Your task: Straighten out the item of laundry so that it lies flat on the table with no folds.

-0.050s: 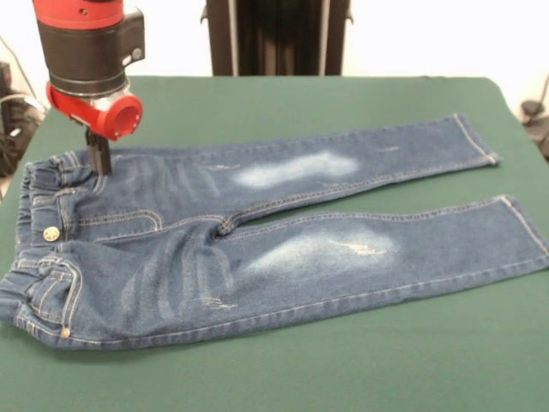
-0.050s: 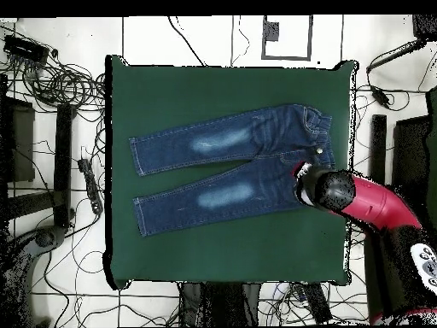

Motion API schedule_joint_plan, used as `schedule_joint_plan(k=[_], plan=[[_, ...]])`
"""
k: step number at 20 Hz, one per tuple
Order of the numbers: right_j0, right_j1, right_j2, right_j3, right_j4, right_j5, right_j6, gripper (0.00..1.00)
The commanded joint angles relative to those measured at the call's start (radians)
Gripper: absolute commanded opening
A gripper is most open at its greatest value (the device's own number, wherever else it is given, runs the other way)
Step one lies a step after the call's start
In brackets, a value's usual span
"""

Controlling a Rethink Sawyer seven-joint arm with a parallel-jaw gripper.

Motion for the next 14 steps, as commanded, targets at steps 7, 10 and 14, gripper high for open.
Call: schedule_joint_plan(k=[7, 10, 14], plan=[[0.014, 0.143, 0.008, 0.075, 0.061, -0.085, 0.167, 0.00], [0.018, 0.163, 0.007, 0.061, 0.063, -0.099, 0.166, 0.00], [0.034, 0.205, -0.007, 0.043, 0.067, -0.146, 0.190, 0.00]])
